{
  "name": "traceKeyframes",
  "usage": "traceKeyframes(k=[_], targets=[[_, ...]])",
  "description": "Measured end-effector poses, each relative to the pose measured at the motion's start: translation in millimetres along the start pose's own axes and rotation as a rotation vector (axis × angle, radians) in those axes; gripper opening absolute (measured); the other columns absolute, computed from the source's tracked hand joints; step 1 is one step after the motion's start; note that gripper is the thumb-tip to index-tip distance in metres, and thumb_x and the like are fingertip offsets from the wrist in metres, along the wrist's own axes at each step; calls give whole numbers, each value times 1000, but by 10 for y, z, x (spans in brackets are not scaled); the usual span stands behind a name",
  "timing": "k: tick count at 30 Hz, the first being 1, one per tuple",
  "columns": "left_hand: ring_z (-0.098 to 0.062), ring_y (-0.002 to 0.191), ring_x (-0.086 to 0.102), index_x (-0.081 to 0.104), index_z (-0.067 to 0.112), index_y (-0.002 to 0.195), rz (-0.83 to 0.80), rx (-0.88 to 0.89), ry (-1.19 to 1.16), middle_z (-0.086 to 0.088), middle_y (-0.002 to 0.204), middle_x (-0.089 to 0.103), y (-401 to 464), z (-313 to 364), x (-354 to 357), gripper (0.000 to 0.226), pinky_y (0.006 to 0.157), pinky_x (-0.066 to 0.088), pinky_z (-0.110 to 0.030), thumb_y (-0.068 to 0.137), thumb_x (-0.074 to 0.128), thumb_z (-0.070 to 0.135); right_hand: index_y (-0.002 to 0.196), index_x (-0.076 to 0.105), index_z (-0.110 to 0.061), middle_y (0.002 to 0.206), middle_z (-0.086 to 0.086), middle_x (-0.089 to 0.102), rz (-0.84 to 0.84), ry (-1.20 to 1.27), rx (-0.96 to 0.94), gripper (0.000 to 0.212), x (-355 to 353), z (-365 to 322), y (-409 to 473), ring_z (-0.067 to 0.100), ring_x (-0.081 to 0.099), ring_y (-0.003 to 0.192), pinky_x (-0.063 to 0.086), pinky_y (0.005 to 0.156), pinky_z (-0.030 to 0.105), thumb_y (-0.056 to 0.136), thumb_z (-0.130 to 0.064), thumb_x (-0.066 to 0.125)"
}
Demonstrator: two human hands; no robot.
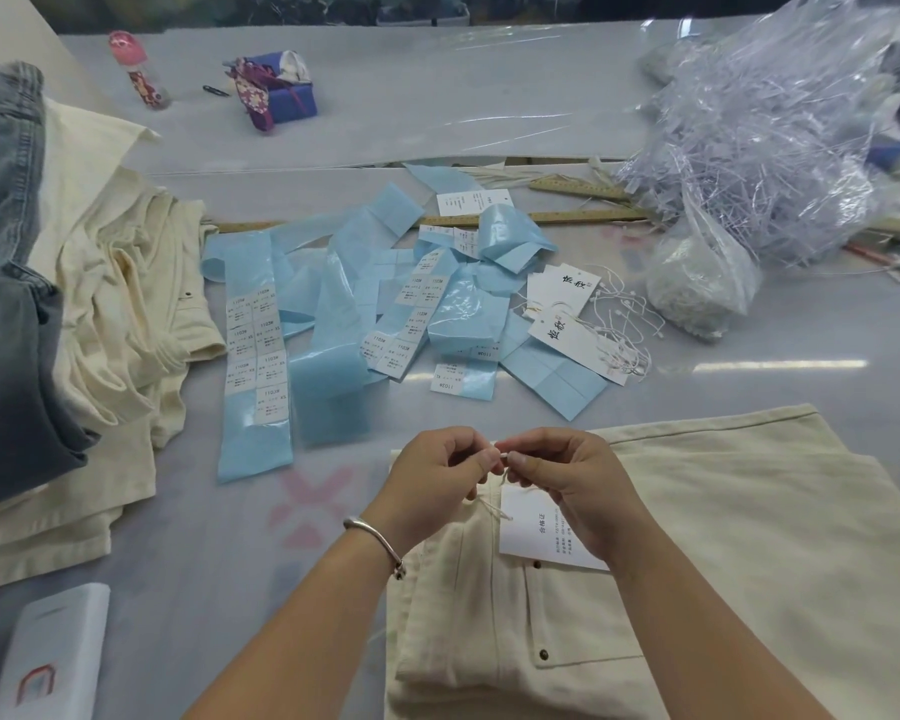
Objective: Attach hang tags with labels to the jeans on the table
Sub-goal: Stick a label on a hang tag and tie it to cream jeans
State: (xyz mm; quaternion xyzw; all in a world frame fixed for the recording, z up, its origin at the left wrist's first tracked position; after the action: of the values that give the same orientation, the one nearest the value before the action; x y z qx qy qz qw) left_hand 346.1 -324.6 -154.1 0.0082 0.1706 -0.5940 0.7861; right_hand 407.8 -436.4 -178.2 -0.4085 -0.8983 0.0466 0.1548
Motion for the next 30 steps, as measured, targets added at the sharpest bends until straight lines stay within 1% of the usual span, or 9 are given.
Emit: traceKeyframes(k=[5,7,10,16,19,23,27,29,30], targets=[[-7,52,47,66,13,68,-27,-33,-30,1,62,59,-12,-5,14,23,57,43,-19,91,62,9,86,78,-6,78,17,71,3,-16,-3,22,-4,-17,-28,20,61,69,48,67,22,66,-13,78],[-8,53,46,66,15,67,-27,-32,-9,-6,66,59,-20,-5,13,24,57,43,-20,91,62,12,83,77,-5,76,19,71,21,-26,4,18,-24,-18,-42,21,63,69,48,65,24,66,-8,80],[-13,56,45,67,16,67,-18,-33,22,-8,66,57,-29,-22,15,23,57,43,-26,90,63,14,77,76,-3,74,21,70,54,-31,22,10,-58,-4,-58,23,64,67,48,64,26,71,4,75],[-8,51,45,65,19,66,25,-19,19,3,56,50,-60,-48,-15,28,51,41,-18,92,60,13,88,78,-11,76,12,71,77,-29,20,20,-45,-12,-107,16,65,69,51,60,22,79,6,69],[-7,51,47,65,20,67,34,-14,16,4,58,54,-86,-52,-15,28,53,42,-20,93,60,14,87,75,-7,79,14,73,106,-22,9,18,-60,-26,-120,18,67,72,51,59,22,82,7,66],[-9,53,47,67,15,72,38,19,47,-2,61,57,-107,-23,-17,21,55,42,-22,92,61,17,89,64,-1,84,17,73,147,35,23,8,-75,-8,-127,24,71,71,52,55,24,85,7,63],[-4,49,39,67,15,71,57,48,87,14,50,46,-127,11,-37,22,51,34,-16,92,62,18,86,64,-4,89,16,74,163,170,105,6,-41,93,-136,21,71,71,50,53,22,83,2,65],[-2,50,36,65,18,70,68,72,120,16,47,44,-128,50,-48,23,52,32,-15,93,61,16,82,71,-6,93,12,74,140,267,147,5,30,140,-139,14,67,70,48,51,19,77,-5,69],[-2,50,38,63,21,68,64,88,134,16,48,45,-127,80,-44,26,52,32,-14,93,60,15,79,74,-7,90,11,73,129,320,168,7,71,162,-139,12,65,69,47,51,18,73,-6,71]])
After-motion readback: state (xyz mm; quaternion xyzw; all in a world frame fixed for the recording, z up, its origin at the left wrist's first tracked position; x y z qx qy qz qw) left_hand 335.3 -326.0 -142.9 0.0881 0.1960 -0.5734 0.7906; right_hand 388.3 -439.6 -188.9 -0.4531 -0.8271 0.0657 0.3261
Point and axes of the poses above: each hand's wrist, its own y-axis towards the middle knuckle, its own x-axis out of the palm, z = x × y, the point moved 10 cm from there along y, towards the middle knuckle
